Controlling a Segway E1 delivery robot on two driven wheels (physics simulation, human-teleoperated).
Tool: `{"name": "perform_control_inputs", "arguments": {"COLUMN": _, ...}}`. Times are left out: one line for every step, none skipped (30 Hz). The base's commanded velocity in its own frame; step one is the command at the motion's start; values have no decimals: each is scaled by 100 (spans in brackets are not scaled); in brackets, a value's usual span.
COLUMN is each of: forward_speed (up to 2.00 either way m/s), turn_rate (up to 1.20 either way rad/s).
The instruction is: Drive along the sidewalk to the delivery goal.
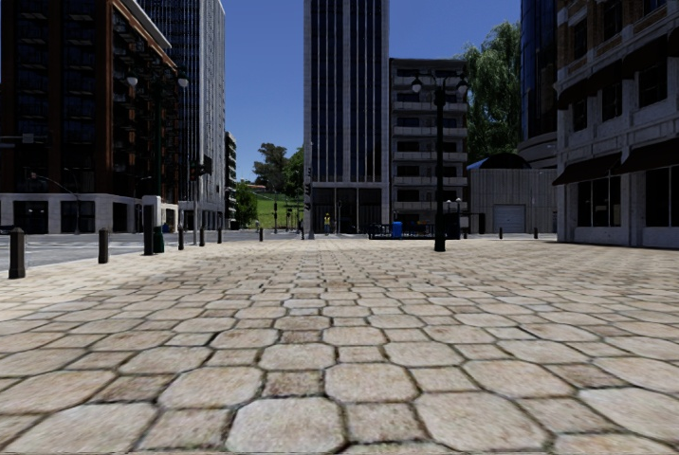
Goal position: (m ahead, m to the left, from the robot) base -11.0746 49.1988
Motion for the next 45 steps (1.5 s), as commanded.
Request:
{"name": "perform_control_inputs", "arguments": {"forward_speed": 187, "turn_rate": 0}}
{"name": "perform_control_inputs", "arguments": {"forward_speed": 187, "turn_rate": 0}}
{"name": "perform_control_inputs", "arguments": {"forward_speed": 187, "turn_rate": 0}}
{"name": "perform_control_inputs", "arguments": {"forward_speed": 187, "turn_rate": 0}}
{"name": "perform_control_inputs", "arguments": {"forward_speed": 187, "turn_rate": 0}}
{"name": "perform_control_inputs", "arguments": {"forward_speed": 187, "turn_rate": 0}}
{"name": "perform_control_inputs", "arguments": {"forward_speed": 187, "turn_rate": 0}}
{"name": "perform_control_inputs", "arguments": {"forward_speed": 187, "turn_rate": 0}}
{"name": "perform_control_inputs", "arguments": {"forward_speed": 188, "turn_rate": 0}}
{"name": "perform_control_inputs", "arguments": {"forward_speed": 188, "turn_rate": 0}}
{"name": "perform_control_inputs", "arguments": {"forward_speed": 188, "turn_rate": 0}}
{"name": "perform_control_inputs", "arguments": {"forward_speed": 189, "turn_rate": 0}}
{"name": "perform_control_inputs", "arguments": {"forward_speed": 189, "turn_rate": 0}}
{"name": "perform_control_inputs", "arguments": {"forward_speed": 189, "turn_rate": 0}}
{"name": "perform_control_inputs", "arguments": {"forward_speed": 189, "turn_rate": 0}}
{"name": "perform_control_inputs", "arguments": {"forward_speed": 189, "turn_rate": 0}}
{"name": "perform_control_inputs", "arguments": {"forward_speed": 189, "turn_rate": 0}}
{"name": "perform_control_inputs", "arguments": {"forward_speed": 189, "turn_rate": 0}}
{"name": "perform_control_inputs", "arguments": {"forward_speed": 189, "turn_rate": 0}}
{"name": "perform_control_inputs", "arguments": {"forward_speed": 189, "turn_rate": 0}}
{"name": "perform_control_inputs", "arguments": {"forward_speed": 189, "turn_rate": 0}}
{"name": "perform_control_inputs", "arguments": {"forward_speed": 189, "turn_rate": 0}}
{"name": "perform_control_inputs", "arguments": {"forward_speed": 189, "turn_rate": 0}}
{"name": "perform_control_inputs", "arguments": {"forward_speed": 189, "turn_rate": 0}}
{"name": "perform_control_inputs", "arguments": {"forward_speed": 189, "turn_rate": 0}}
{"name": "perform_control_inputs", "arguments": {"forward_speed": 189, "turn_rate": 0}}
{"name": "perform_control_inputs", "arguments": {"forward_speed": 189, "turn_rate": 0}}
{"name": "perform_control_inputs", "arguments": {"forward_speed": 189, "turn_rate": 0}}
{"name": "perform_control_inputs", "arguments": {"forward_speed": 189, "turn_rate": 0}}
{"name": "perform_control_inputs", "arguments": {"forward_speed": 189, "turn_rate": 0}}
{"name": "perform_control_inputs", "arguments": {"forward_speed": 189, "turn_rate": 0}}
{"name": "perform_control_inputs", "arguments": {"forward_speed": 189, "turn_rate": 0}}
{"name": "perform_control_inputs", "arguments": {"forward_speed": 189, "turn_rate": 0}}
{"name": "perform_control_inputs", "arguments": {"forward_speed": 189, "turn_rate": 0}}
{"name": "perform_control_inputs", "arguments": {"forward_speed": 189, "turn_rate": 0}}
{"name": "perform_control_inputs", "arguments": {"forward_speed": 189, "turn_rate": 0}}
{"name": "perform_control_inputs", "arguments": {"forward_speed": 189, "turn_rate": 0}}
{"name": "perform_control_inputs", "arguments": {"forward_speed": 189, "turn_rate": 0}}
{"name": "perform_control_inputs", "arguments": {"forward_speed": 189, "turn_rate": 0}}
{"name": "perform_control_inputs", "arguments": {"forward_speed": 189, "turn_rate": 0}}
{"name": "perform_control_inputs", "arguments": {"forward_speed": 189, "turn_rate": 0}}
{"name": "perform_control_inputs", "arguments": {"forward_speed": 189, "turn_rate": 0}}
{"name": "perform_control_inputs", "arguments": {"forward_speed": 189, "turn_rate": 0}}
{"name": "perform_control_inputs", "arguments": {"forward_speed": 189, "turn_rate": 0}}
{"name": "perform_control_inputs", "arguments": {"forward_speed": 189, "turn_rate": 0}}
